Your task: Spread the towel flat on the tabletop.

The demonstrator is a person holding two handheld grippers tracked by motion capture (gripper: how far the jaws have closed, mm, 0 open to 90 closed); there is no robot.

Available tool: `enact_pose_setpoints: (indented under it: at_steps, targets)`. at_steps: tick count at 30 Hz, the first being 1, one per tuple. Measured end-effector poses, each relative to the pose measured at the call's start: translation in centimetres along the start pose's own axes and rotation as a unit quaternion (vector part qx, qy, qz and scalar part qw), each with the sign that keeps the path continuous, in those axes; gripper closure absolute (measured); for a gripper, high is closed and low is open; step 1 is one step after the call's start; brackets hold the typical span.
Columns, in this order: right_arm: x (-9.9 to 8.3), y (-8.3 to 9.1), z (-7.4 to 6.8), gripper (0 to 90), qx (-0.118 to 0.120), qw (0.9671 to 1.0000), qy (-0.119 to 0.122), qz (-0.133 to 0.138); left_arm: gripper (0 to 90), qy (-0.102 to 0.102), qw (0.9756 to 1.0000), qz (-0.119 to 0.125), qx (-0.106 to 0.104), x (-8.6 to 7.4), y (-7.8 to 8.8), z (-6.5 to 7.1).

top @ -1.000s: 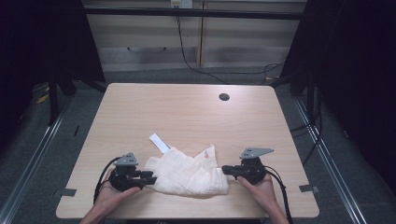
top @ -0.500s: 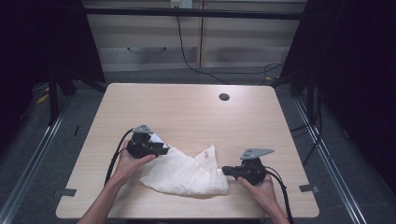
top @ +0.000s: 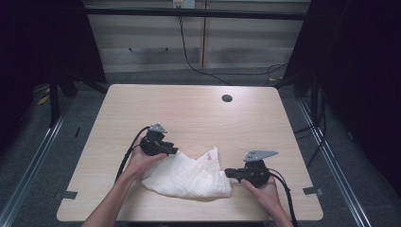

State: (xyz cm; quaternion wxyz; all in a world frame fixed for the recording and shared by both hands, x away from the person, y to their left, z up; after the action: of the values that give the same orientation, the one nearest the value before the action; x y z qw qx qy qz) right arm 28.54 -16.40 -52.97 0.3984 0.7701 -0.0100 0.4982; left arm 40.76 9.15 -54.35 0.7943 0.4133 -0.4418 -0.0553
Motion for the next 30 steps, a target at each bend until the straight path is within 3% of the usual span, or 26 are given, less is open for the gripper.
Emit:
enact_pose_setpoints:
  at_steps: [4, 6, 9, 10, 12, 15, 17, 20, 21, 22, 24, 26, 27, 29, 30]
  targets:
    - [0.0, 0.1, 0.1, 88.1, -0.003, 1.0, 0.001, 0.003, 58.8, -0.001, 1.0, 0.0, -0.001, -0.2, -0.2, 0.3]
    - [0.0, 0.1, 0.1, 88.1, -0.002, 1.0, -0.002, 0.005, 58.1, -0.019, 0.9997, -0.004, 0.013, -0.5, -0.4, 0.3]
    - [-0.1, 0.2, 0.1, 88.2, -0.002, 1.0, -0.002, 0.003, 61.0, -0.023, 0.9996, 0.003, 0.017, -0.7, -0.4, 0.6]
    - [-0.1, 0.2, 0.1, 88.2, -0.002, 1.0, -0.002, 0.003, 61.0, -0.036, 0.999, 0.0, 0.026, -0.8, -0.4, 0.6]
    - [-0.1, 0.1, 0.1, 88.1, -0.002, 1.0, -0.004, 0.001, 70.8, -0.051, 0.9981, 0.0, 0.035, -0.9, -0.3, 0.8]
    - [0.0, 0.1, 0.1, 88.1, -0.004, 1.0, -0.002, 0.004, 82.7, -0.053, 0.9981, 0.003, 0.03, -1.1, -0.3, 0.9]
    - [0.0, 0.3, 0.1, 88.2, -0.005, 1.0, -0.005, 0.004, 86.1, -0.042, 0.9988, 0.01, 0.022, -1.2, -0.3, 1.0]
    - [0.1, 0.5, 0.2, 88.2, -0.006, 0.9999, -0.007, 0.01, 87.3, -0.009, 0.9997, 0.023, -0.002, -1.3, -0.1, 0.6]
    - [0.1, 0.5, 0.2, 88.2, -0.006, 0.9999, -0.007, 0.01, 87.4, -0.009, 0.9997, 0.023, -0.002, -1.3, -0.1, 0.6]
    - [0.3, 0.7, 0.3, 88.2, -0.007, 0.9998, -0.009, 0.016, 87.4, 0.01, 0.9992, 0.035, -0.014, -1.2, 0.3, 0.4]
    - [0.7, 1.2, 0.2, 88.3, -0.002, 0.9995, -0.015, 0.029, 87.6, 0.028, 0.9982, 0.049, -0.022, -0.8, 1.1, 0.4]
    - [1.0, 1.5, 0.3, 88.3, -0.007, 0.9993, -0.013, 0.035, 87.6, 0.03, 0.9975, 0.057, -0.028, -0.5, 1.5, 0.5]
    - [1.8, 2.5, 0.3, 88.4, -0.011, 0.9981, -0.013, 0.058, 87.7, 0.033, 0.9959, 0.076, -0.036, 0.3, 2.6, 0.7]
    - [2.7, 3.5, 0.6, 88.4, -0.018, 0.9972, -0.011, 0.072, 87.8, 0.036, 0.9935, 0.098, -0.045, 1.2, 3.9, 0.9]
    - [2.7, 3.5, 0.6, 88.4, -0.018, 0.9972, -0.011, 0.072, 87.8, 0.036, 0.9935, 0.098, -0.045, 1.2, 3.9, 0.9]
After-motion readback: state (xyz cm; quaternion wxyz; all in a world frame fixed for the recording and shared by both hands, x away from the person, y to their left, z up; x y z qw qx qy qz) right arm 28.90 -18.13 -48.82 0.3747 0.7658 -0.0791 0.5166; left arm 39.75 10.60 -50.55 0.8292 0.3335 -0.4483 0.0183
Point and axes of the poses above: each handheld gripper's, and its own axes: y roughly backward along the jaws, x roughly out of its top, z roughly to its right, the point moved 7 cm from there along -y, roughly forward along the jaws, and after that the axes turned 6 degrees about y, right-handed, at the moved point
